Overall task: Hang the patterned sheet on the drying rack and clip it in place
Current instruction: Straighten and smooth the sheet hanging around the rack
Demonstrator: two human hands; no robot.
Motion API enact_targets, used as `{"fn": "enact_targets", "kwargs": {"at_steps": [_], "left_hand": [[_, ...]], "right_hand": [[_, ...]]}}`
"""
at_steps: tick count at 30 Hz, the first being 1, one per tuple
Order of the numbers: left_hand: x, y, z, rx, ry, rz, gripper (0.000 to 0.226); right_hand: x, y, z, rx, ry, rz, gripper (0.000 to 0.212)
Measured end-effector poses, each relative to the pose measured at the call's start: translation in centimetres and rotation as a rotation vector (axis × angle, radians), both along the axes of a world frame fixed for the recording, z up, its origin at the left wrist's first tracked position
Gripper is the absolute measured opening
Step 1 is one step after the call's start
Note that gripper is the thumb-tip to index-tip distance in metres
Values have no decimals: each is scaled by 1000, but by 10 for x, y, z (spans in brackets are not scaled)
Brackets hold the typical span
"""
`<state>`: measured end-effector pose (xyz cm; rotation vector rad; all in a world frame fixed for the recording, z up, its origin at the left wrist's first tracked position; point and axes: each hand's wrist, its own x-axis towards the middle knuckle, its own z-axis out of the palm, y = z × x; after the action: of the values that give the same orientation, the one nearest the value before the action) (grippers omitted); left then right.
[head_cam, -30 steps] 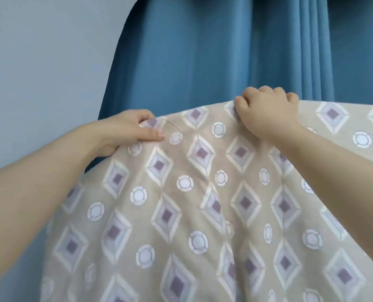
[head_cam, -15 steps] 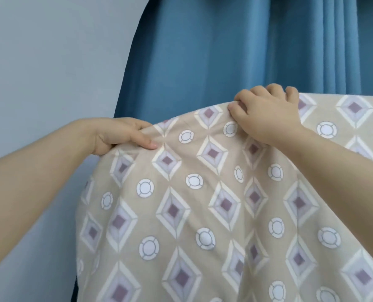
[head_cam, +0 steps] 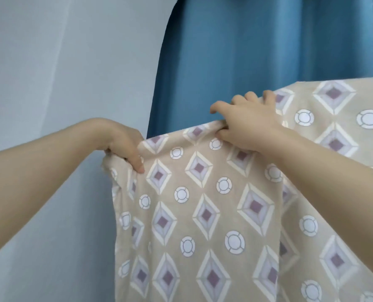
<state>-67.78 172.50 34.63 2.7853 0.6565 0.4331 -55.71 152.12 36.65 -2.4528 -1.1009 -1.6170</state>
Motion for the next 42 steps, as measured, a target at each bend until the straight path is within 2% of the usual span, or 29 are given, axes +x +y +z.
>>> {"fn": "enact_targets", "kwargs": {"at_steps": [2, 3, 5, 6, 8, 10, 12, 14, 17, 20, 25, 28, 30, 33, 35, 40, 42], "left_hand": [[-10, 9, -2, -22, -124, 16, 19], [-14, 13, -2, -68, -217, 0, 19], [-20, 20, -5, -232, -367, -64, 22], [-24, 23, -7, -310, -385, -101, 24], [-34, 27, -8, -351, -285, -142, 31], [-43, 27, -5, -289, -128, -125, 44], [-51, 28, 1, -227, -64, -83, 50], [-58, 28, 8, -228, -110, -50, 40], [-65, 31, 11, -290, -204, 5, 5], [-63, 35, 5, -416, -207, -35, 13], [-56, 36, -11, -774, -437, -156, 21], [-48, 39, -23, -936, -368, -222, 60], [-38, 37, -36, -1017, -317, -219, 70], [-15, 21, -64, -964, -140, -208, 43], [3, 9, -82, -1011, -69, -312, 32], [43, -32, -96, -1207, -61, -594, 32], [53, -46, -92, -1148, -54, -604, 29]], "right_hand": [[-1, 3, 2, 18, -48, 39, 12], [-2, 6, 3, 8, -56, 50, 8], [-4, 12, 6, -20, -15, 78, 11], [-7, 15, 7, -25, 14, 106, 11], [-9, 19, 9, -21, 47, 131, 12], [-9, 19, 12, -6, 37, 136, 15], [-9, 19, 13, 6, 33, 153, 21], [-8, 17, 14, 13, 40, 155, 25], [-6, 19, 14, 12, 7, 120, 19], [-7, 23, 12, -1, 38, 92, 19], [-6, 24, 8, 33, 83, 166, 17], [-8, 21, 9, 49, 85, 199, 17], [-10, 19, 10, 57, 91, 220, 16], [-12, 17, 8, 56, 102, 239, 15], [-13, 15, 8, 53, 107, 243, 17], [-11, 8, 8, 12, 118, 236, 20], [-8, 6, 7, -4, 106, 224, 20]]}}
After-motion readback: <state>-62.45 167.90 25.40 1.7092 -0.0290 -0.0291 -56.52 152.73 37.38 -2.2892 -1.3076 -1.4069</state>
